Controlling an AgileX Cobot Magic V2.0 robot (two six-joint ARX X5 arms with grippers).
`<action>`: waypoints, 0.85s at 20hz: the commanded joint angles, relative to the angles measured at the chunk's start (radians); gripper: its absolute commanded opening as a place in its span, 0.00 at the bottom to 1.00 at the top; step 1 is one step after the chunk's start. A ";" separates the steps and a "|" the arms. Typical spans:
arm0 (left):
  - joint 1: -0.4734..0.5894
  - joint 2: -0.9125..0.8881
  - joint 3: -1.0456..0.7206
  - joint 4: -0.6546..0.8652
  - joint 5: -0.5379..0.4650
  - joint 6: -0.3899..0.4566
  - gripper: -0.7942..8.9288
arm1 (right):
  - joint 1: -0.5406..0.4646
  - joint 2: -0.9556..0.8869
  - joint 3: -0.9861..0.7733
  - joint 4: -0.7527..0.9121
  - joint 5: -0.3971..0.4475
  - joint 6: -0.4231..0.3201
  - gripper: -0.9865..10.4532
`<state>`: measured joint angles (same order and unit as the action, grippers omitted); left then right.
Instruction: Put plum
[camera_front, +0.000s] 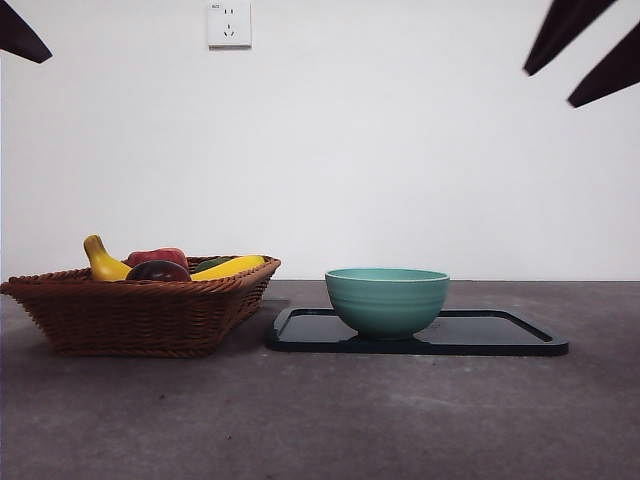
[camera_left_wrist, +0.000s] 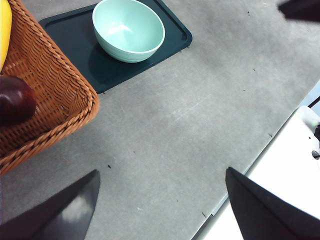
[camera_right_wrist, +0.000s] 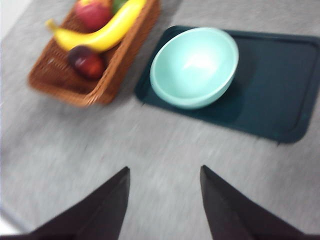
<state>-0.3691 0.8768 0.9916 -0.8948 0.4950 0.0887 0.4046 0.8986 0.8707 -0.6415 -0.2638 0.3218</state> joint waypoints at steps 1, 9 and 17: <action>-0.005 0.007 0.013 0.005 0.005 0.012 0.49 | -0.025 0.142 0.101 0.013 0.003 -0.011 0.32; -0.005 0.007 0.013 0.001 0.005 0.012 0.50 | -0.074 0.592 0.379 0.010 0.011 -0.084 0.33; -0.005 0.007 0.013 0.001 0.005 0.012 0.49 | -0.074 0.824 0.431 0.084 0.032 -0.098 0.33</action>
<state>-0.3691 0.8768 0.9916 -0.8974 0.4950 0.0887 0.3267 1.7042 1.2789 -0.5629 -0.2340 0.2325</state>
